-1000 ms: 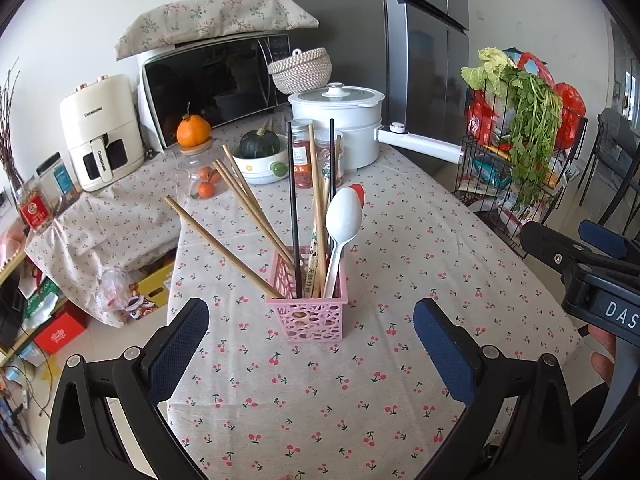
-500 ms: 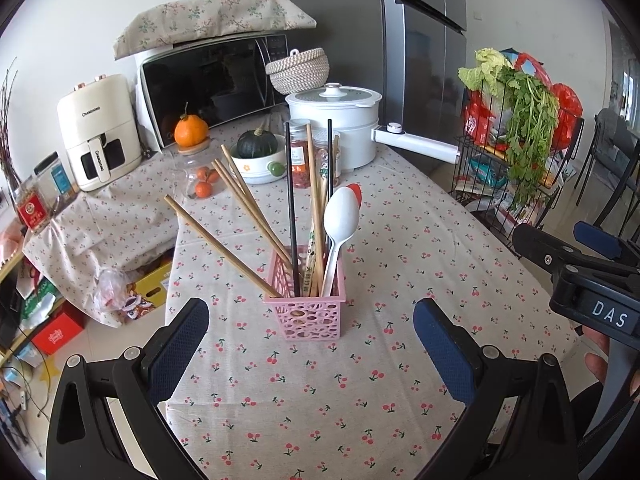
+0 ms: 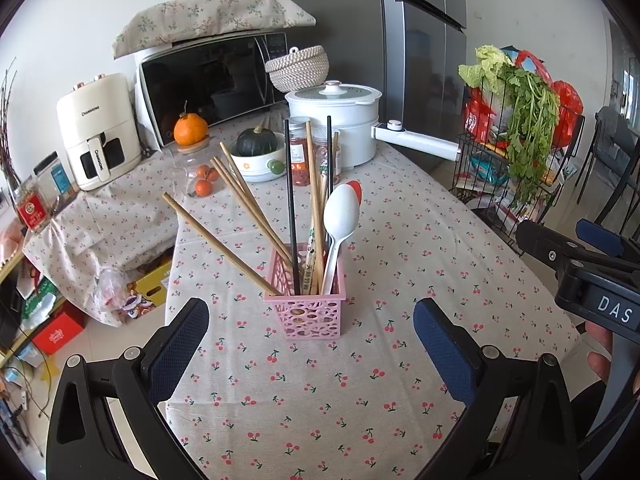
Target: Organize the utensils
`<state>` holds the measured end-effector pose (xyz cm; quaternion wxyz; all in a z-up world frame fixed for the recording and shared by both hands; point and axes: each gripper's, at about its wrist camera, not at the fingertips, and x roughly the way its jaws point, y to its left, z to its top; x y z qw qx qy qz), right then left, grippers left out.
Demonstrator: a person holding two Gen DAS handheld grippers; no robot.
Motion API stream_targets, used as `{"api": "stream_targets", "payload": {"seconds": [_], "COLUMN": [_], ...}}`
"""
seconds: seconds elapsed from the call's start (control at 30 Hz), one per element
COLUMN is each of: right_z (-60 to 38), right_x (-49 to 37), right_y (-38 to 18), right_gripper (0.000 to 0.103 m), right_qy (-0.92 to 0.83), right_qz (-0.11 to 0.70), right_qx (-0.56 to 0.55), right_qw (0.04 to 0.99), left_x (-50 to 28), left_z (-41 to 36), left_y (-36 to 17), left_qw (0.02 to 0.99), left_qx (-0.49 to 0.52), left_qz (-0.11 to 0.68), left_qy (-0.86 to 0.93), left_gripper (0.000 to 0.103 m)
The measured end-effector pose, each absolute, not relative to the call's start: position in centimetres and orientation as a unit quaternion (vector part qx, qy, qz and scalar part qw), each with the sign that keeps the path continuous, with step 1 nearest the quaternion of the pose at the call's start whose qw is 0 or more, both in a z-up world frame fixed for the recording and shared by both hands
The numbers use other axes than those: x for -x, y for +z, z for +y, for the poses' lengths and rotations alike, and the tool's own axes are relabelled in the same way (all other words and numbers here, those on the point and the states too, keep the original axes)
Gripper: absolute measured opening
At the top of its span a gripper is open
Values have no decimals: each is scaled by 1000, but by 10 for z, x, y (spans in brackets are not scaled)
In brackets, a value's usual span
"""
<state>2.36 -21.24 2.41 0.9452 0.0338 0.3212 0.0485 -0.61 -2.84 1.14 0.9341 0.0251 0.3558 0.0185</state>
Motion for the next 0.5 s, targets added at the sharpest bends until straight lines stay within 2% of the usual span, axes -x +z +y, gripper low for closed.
{"api": "stream_targets", "payload": {"seconds": [0.5], "right_z": [-212], "right_x": [-31], "right_y": [17], "right_gripper": [103], "right_qy": [46], "right_qz": [330], "right_qx": [-29], "right_qw": [942], "left_x": [-3], "left_z": [-20], "left_y": [-5], "left_qw": [924], "left_qx": [10], "left_qz": [382], "left_qy": [19], "left_gripper": [103]}}
